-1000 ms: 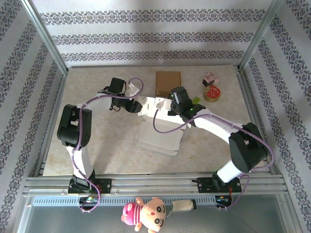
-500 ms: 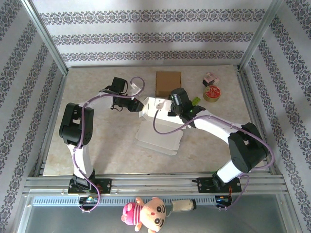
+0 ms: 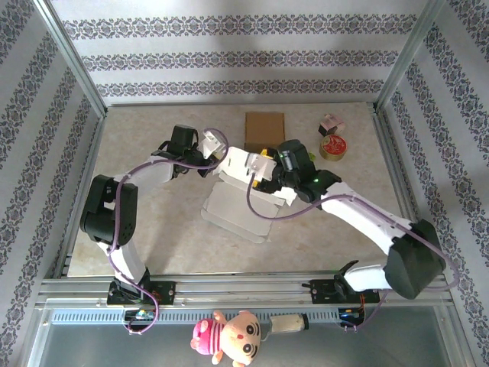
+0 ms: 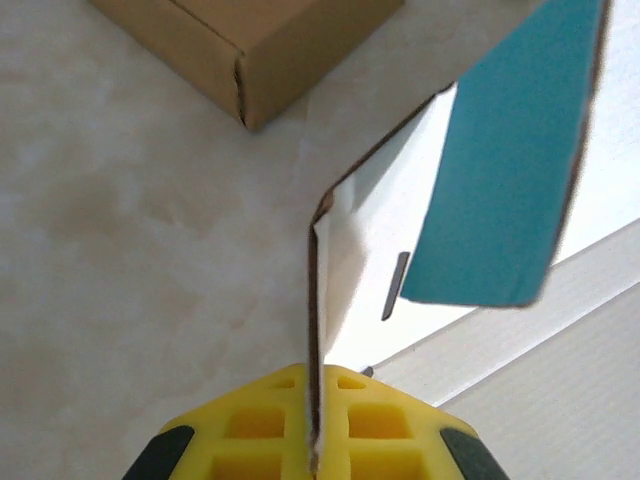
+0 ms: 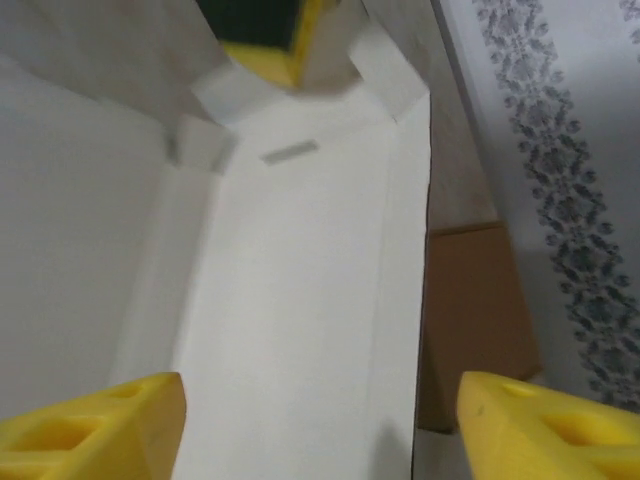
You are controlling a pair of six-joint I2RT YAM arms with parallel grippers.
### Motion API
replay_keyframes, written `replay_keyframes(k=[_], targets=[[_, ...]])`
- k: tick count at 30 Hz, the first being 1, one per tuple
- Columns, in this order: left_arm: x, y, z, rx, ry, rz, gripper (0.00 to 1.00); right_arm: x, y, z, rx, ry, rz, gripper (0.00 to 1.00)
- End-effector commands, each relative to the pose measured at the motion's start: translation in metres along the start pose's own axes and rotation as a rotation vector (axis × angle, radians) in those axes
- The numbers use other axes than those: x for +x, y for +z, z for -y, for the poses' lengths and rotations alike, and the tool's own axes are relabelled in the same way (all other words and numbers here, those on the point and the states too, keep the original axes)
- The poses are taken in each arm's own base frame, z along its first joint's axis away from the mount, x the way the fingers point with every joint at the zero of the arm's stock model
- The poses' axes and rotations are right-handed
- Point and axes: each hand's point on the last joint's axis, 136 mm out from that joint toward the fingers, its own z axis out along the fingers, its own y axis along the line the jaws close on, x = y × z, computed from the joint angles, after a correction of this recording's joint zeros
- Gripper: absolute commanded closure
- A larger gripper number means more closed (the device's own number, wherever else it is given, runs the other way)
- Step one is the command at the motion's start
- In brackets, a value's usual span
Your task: Fold the paper box
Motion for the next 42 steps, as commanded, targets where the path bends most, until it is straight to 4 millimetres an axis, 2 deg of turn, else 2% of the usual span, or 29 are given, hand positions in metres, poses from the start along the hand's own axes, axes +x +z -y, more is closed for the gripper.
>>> replay_keyframes(k=[1,4,6,9,11,17,20,24,32,42], targets=[[-0.019,-0.001,0.003,-0.018,0.191,0.093,1.00,-0.042,-0.033,0.007,-0.145,0.434,0.145,0.12],[-0.018,0.003,0.010,0.002,0.236,0.103,1.00,-0.044,-0.043,0.044,-0.212,0.762,0.167,0.11],[-0.017,0.005,0.014,0.014,0.244,0.101,1.00,-0.031,-0.039,0.067,-0.241,0.940,0.138,0.16],[-0.017,0.006,0.016,0.025,0.250,0.104,1.00,-0.008,-0.023,0.085,-0.312,1.145,0.089,0.24],[-0.017,0.007,0.019,0.035,0.252,0.108,1.00,0.003,-0.010,0.087,-0.370,1.218,0.080,0.29],[-0.020,0.005,0.021,0.045,0.255,0.115,1.00,0.035,0.025,0.064,-0.461,1.273,-0.015,0.35],[-0.020,0.005,0.020,0.044,0.253,0.113,1.00,0.045,0.036,0.049,-0.503,1.300,-0.044,0.44],[-0.021,0.005,0.020,0.048,0.248,0.109,1.00,0.048,0.043,0.032,-0.542,1.299,-0.070,0.48],[-0.024,0.005,0.022,0.054,0.229,0.117,1.00,0.057,0.054,0.016,-0.555,1.295,-0.127,0.50],[-0.042,-0.001,0.039,0.123,0.092,0.187,1.00,0.067,0.068,-0.004,-0.496,1.217,-0.236,0.57]])
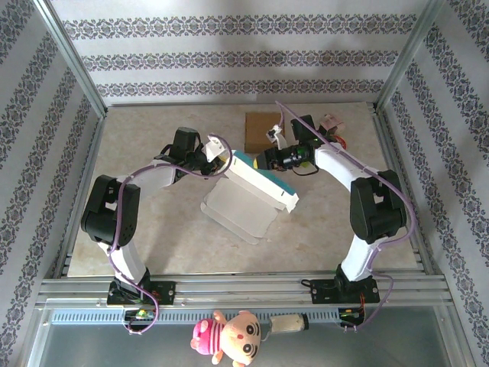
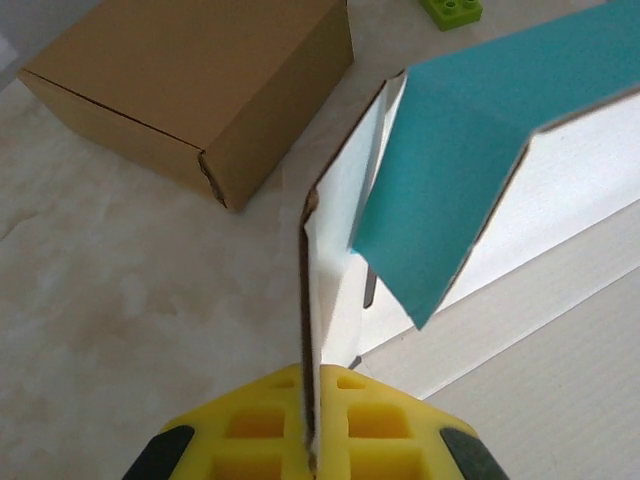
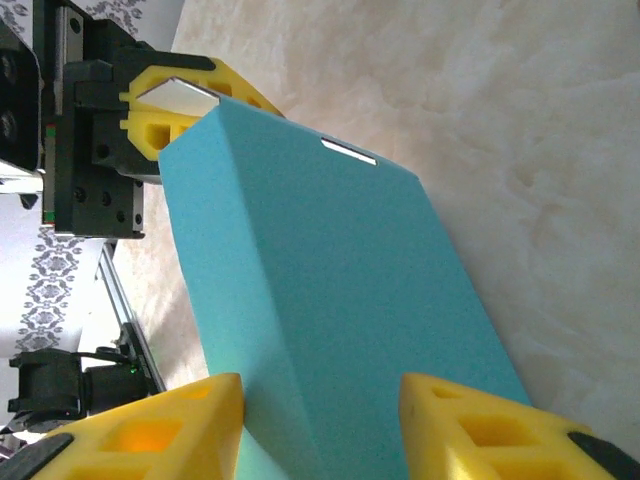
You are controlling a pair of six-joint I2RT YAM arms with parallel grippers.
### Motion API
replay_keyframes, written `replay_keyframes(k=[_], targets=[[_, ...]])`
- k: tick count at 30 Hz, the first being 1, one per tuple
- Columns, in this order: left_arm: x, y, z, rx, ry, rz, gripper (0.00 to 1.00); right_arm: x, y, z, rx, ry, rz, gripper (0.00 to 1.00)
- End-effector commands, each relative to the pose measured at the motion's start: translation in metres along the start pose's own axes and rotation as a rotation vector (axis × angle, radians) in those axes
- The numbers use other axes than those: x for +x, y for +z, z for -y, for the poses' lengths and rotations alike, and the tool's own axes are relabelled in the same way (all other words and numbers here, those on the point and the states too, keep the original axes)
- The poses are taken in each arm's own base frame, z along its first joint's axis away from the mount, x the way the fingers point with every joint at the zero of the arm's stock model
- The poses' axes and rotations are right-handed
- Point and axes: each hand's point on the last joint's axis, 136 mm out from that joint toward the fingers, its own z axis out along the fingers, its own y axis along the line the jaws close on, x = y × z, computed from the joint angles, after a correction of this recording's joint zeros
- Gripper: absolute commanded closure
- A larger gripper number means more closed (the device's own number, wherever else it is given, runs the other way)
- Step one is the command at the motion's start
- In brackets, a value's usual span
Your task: Fold the paper box
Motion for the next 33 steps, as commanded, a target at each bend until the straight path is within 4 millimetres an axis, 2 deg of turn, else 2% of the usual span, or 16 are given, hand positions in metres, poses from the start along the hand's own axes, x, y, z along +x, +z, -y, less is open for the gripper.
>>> replay_keyframes(k=[1,6,11,14,16,20,22,26,30,33], targets=[[-0.034,-0.003,0.022,0.076,-0.032,0.114,1.00,0.016,0.016,0.019,0.102,-0.004,-0.058,0.58],[-0.034,0.003,0.043,0.074,-0.084,0.092,1.00,0.018,0.021,0.017,0.159,-0.049,-0.043,0.60],[-0.033,0.009,0.049,-0.012,-0.164,0.069,1.00,0.019,0.025,0.020,0.254,-0.124,-0.017,0.63],[-0.030,0.013,0.059,-0.002,-0.229,0.073,0.92,0.020,0.024,0.022,0.293,-0.159,-0.001,0.63],[-0.025,0.015,0.068,0.027,-0.244,0.086,0.79,0.021,0.024,0.022,0.304,-0.181,0.003,0.63],[-0.014,0.011,0.072,0.021,-0.219,0.068,0.74,0.028,0.023,0.024,0.314,-0.218,-0.014,0.64],[-0.010,0.007,0.070,0.007,-0.198,0.038,0.69,0.031,0.023,0.026,0.327,-0.230,-0.029,0.64],[-0.015,-0.010,0.066,-0.004,-0.188,0.046,0.54,0.037,0.026,0.025,0.338,-0.266,-0.052,0.64],[-0.028,-0.042,0.058,0.008,-0.228,0.136,0.44,0.041,0.030,0.023,0.355,-0.314,-0.072,0.65],[-0.035,-0.071,0.040,-0.036,-0.294,0.207,0.39,0.041,0.030,0.021,0.366,-0.348,-0.077,0.65]])
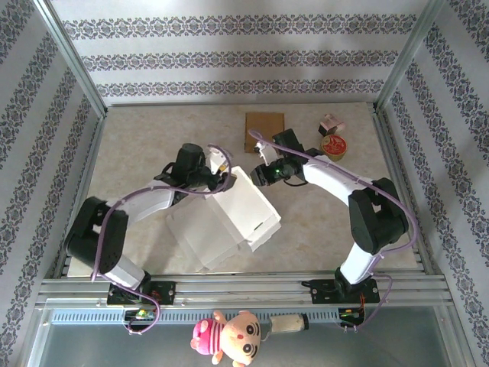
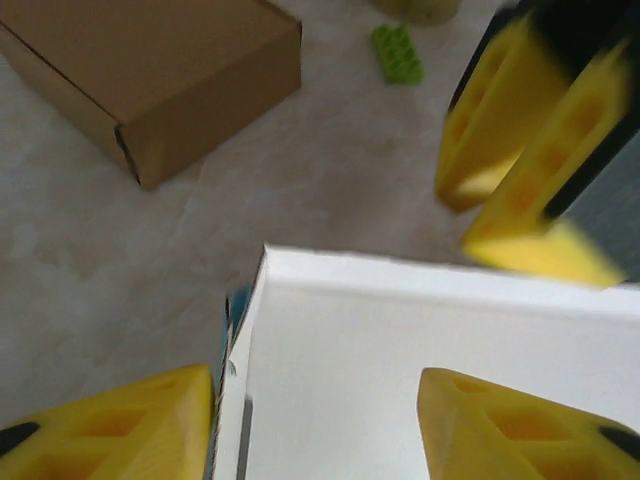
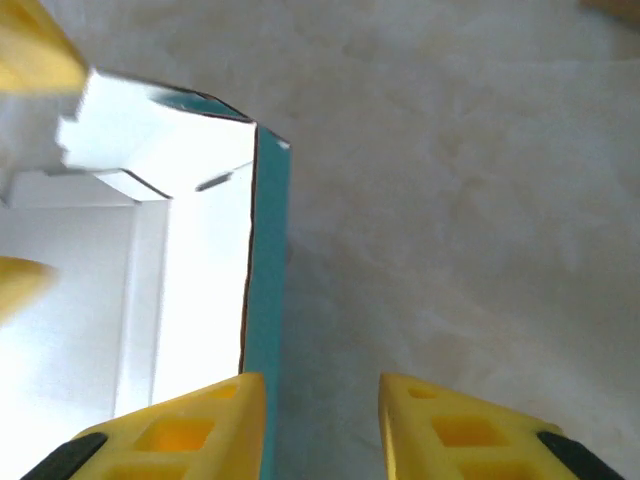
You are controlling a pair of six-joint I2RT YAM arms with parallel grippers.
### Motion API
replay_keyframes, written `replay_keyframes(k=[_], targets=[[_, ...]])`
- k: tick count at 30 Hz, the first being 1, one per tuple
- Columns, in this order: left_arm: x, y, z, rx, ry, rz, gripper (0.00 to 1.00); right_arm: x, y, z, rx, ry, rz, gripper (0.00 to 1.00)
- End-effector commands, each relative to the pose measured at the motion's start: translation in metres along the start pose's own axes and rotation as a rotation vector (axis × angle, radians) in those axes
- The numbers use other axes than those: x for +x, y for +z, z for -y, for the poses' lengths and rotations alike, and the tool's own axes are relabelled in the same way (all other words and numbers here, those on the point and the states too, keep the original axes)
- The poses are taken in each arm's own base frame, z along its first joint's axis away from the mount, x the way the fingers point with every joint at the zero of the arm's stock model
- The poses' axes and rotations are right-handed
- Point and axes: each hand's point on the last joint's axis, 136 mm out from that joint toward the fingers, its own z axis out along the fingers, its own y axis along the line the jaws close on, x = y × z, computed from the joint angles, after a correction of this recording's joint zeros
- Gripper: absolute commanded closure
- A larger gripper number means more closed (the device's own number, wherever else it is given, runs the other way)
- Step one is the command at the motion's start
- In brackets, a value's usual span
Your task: Fold the paper box
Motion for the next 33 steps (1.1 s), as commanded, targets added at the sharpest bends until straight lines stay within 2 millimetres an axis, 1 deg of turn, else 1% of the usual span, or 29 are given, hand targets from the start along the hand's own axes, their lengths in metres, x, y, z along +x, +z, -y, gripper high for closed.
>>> replay_keyframes(k=[1,3,5,6,7,9,10,12,13,15,17,20,23,27,28,29,30,32,33], targets=[[-0.020,-0.030,-0.017,-0.019,-0.079,0.095,0.38,0.006,0.002,0.003,0.031,-0.053,-0.019,0.65],[-0.019,-0.043,-0.036,-0.078,-0.133,0.063,0.37,0.004,0.002,0.002,0.031,-0.051,-0.015,0.65],[-0.012,-0.049,-0.048,-0.117,-0.158,0.001,0.38,0.002,0.001,0.002,0.036,-0.045,-0.003,0.64],[-0.005,-0.050,-0.052,-0.130,-0.179,-0.040,0.39,0.003,0.001,0.001,0.032,-0.034,-0.002,0.59],[0.000,-0.050,-0.055,-0.133,-0.194,-0.075,0.40,0.005,0.001,0.001,0.035,-0.026,-0.005,0.52],[0.011,-0.049,-0.054,-0.114,-0.229,-0.151,0.40,0.019,0.004,0.008,0.085,-0.011,-0.033,0.37],[0.015,-0.048,-0.052,-0.099,-0.244,-0.169,0.40,0.027,0.006,0.011,0.111,-0.009,-0.049,0.32],[0.019,-0.045,-0.047,-0.073,-0.279,-0.172,0.40,0.044,0.012,0.020,0.149,0.019,-0.090,0.29],[0.019,-0.045,-0.046,-0.067,-0.293,-0.164,0.40,0.051,0.016,0.020,0.138,0.036,-0.112,0.29],[0.021,-0.043,-0.044,-0.055,-0.312,-0.146,0.40,0.066,0.025,0.014,0.093,0.072,-0.163,0.30],[0.023,-0.042,-0.043,-0.048,-0.327,-0.143,0.40,0.077,0.033,0.010,0.084,0.085,-0.200,0.32],[0.026,-0.042,-0.042,-0.050,-0.336,-0.150,0.40,0.090,0.043,-0.001,0.060,0.087,-0.241,0.36],[0.027,-0.043,-0.041,-0.050,-0.340,-0.154,0.39,0.102,0.050,-0.013,0.043,0.082,-0.276,0.41],[0.028,-0.043,-0.041,-0.052,-0.340,-0.155,0.39,0.114,0.055,-0.022,0.037,0.071,-0.307,0.51],[0.028,-0.043,-0.042,-0.057,-0.339,-0.154,0.39,0.116,0.055,-0.021,0.050,0.063,-0.310,0.54],[0.030,-0.043,-0.043,-0.061,-0.338,-0.156,0.39,0.117,0.055,-0.019,0.066,0.050,-0.314,0.59],[0.030,-0.042,-0.044,-0.066,-0.336,-0.156,0.39,0.115,0.054,-0.016,0.088,0.031,-0.312,0.66],[0.031,-0.042,-0.046,-0.076,-0.337,-0.160,0.39,0.106,0.045,-0.012,0.127,-0.028,-0.296,0.76],[0.032,-0.041,-0.046,-0.079,-0.336,-0.163,0.39,0.097,0.037,-0.010,0.156,-0.079,-0.283,0.77]])
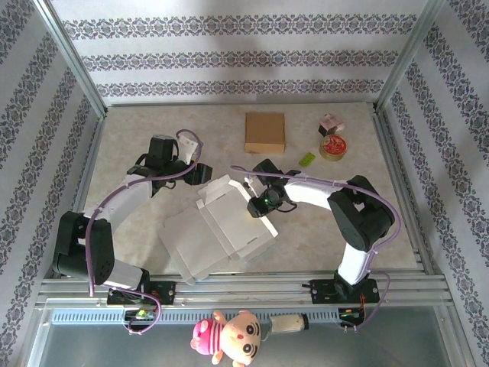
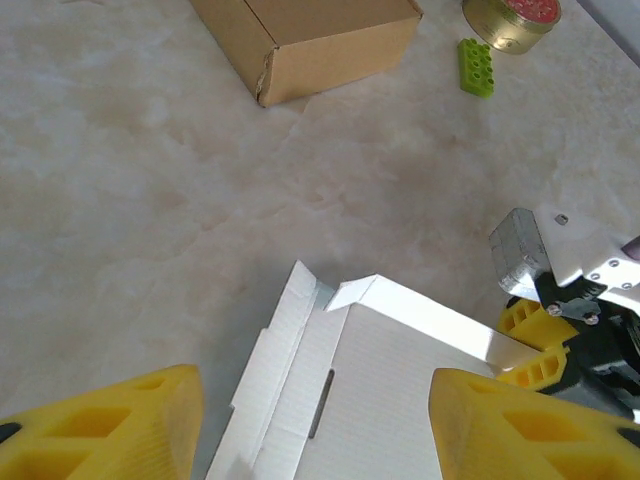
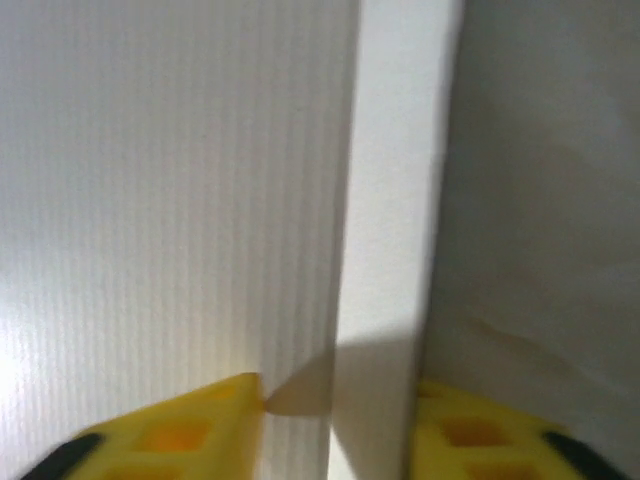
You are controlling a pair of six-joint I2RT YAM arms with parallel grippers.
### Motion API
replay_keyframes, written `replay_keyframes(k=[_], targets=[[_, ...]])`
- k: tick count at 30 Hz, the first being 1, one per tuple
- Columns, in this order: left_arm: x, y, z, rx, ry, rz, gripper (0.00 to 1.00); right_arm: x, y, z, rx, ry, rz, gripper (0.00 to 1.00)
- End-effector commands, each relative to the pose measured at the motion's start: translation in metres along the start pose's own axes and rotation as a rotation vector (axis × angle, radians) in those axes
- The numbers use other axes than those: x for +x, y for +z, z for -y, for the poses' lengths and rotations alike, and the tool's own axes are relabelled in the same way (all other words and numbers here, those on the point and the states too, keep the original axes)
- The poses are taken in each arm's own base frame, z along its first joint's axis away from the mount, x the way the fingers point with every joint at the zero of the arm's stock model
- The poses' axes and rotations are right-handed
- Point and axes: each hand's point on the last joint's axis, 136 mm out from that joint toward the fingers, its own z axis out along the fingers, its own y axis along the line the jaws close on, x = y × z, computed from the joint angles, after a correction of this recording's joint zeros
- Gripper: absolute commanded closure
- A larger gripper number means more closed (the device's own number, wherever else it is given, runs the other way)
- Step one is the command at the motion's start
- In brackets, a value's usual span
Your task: Fold the paper box
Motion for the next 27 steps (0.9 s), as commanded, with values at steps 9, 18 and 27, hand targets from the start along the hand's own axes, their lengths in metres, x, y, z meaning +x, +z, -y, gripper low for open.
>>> replay_keyframes(k=[9,18,27], targets=[[-0.008,-0.005,-0.005,-0.027,-0.015,0.049,0.38,-0.063,-0.133,0.040,0.625,-0.628,0.106,0.91],[-0.004,0.025,-0.020,-0.024,0.105,0.053,0.43,-0.102,-0.164,0.033,1.010,-1.071,0.198,0.91],[0.000,0.054,-0.032,0.007,0.319,-0.026,0.51,-0.103,-0.147,0.033,1.113,-1.176,0.206,0.91]])
